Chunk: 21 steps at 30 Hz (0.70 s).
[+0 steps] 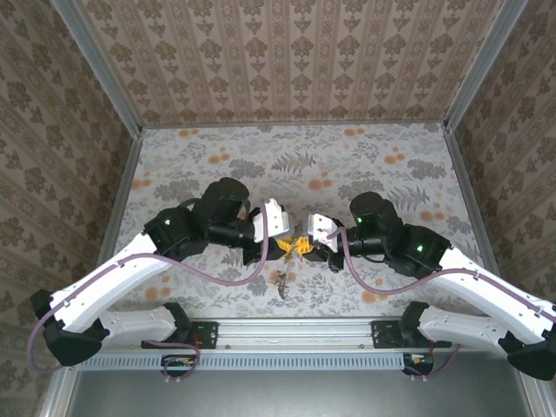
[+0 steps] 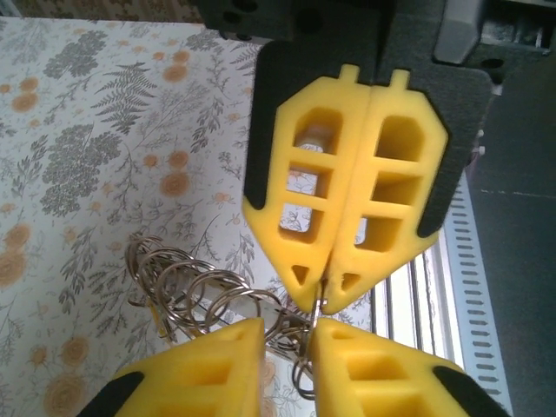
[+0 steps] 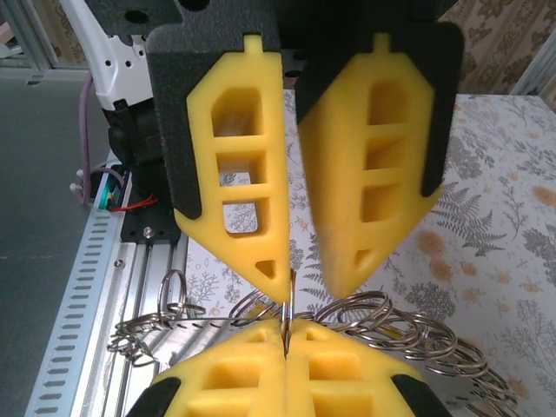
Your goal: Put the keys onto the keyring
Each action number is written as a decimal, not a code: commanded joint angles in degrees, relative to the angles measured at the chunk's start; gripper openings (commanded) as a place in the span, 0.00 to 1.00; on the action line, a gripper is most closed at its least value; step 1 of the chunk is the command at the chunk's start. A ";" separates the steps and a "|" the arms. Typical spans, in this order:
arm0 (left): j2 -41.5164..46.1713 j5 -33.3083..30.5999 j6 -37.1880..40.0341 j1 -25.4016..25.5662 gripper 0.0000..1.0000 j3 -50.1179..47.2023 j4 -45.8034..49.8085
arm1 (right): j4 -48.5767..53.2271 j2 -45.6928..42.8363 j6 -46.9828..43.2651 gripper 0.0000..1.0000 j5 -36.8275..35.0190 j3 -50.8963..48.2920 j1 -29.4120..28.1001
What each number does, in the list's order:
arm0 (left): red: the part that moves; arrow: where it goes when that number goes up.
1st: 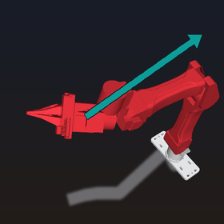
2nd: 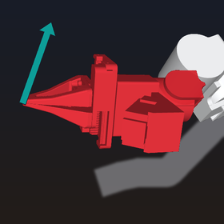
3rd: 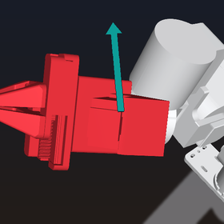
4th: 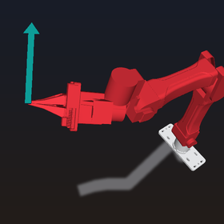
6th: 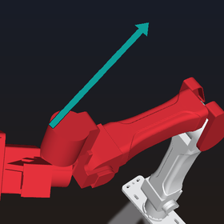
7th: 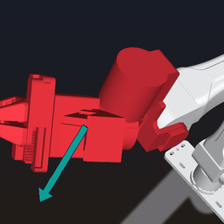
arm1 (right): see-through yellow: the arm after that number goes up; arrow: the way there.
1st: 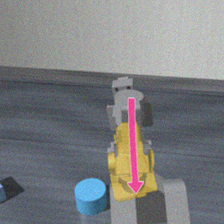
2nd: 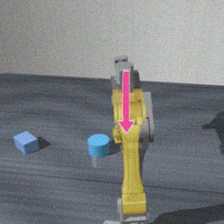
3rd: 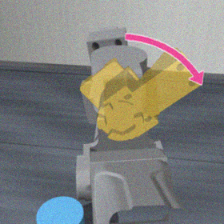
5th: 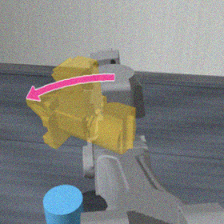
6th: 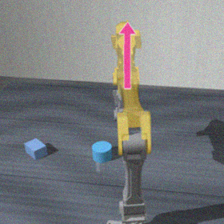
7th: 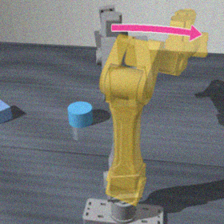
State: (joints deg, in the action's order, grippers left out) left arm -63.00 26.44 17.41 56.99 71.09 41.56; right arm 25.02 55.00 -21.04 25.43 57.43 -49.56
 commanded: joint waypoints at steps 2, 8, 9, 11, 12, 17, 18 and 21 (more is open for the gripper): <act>1.55 3.63 -0.44 0.32 0.10 -0.79 -2.43 | -4.60 -1.37 0.54 0.00 1.90 0.15 -0.36; 2.19 6.01 -1.26 0.23 0.03 -1.82 -3.59 | -5.54 -1.27 0.88 0.00 2.13 -0.21 -0.36; 1.86 6.36 -1.32 0.23 0.00 -1.91 -3.59 | -5.80 -1.29 0.91 0.00 2.08 -0.26 -0.39; 2.15 7.30 -1.75 0.11 0.00 -2.76 -5.15 | -6.34 -1.66 1.25 0.00 2.17 -0.54 -0.36; 2.84 7.92 -2.27 -0.11 0.00 -3.53 -6.77 | -6.70 -1.91 1.39 0.00 2.15 -0.75 -0.37; 7.66 13.06 -7.21 -3.84 0.00 -7.81 -16.06 | -9.39 -3.60 2.97 0.05 2.28 -2.95 -0.33; 8.55 13.98 -8.16 -4.46 0.00 -8.58 -17.54 | -9.93 -3.82 3.37 0.08 2.58 -3.41 -0.30; 9.61 15.63 -9.38 -5.07 0.00 -9.24 -19.64 | -11.41 -4.04 4.39 0.15 4.06 -4.57 -0.28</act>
State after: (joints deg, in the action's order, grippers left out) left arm -55.72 37.08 11.57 52.88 62.11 28.75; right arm 16.84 52.40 -18.11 27.42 54.19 -49.78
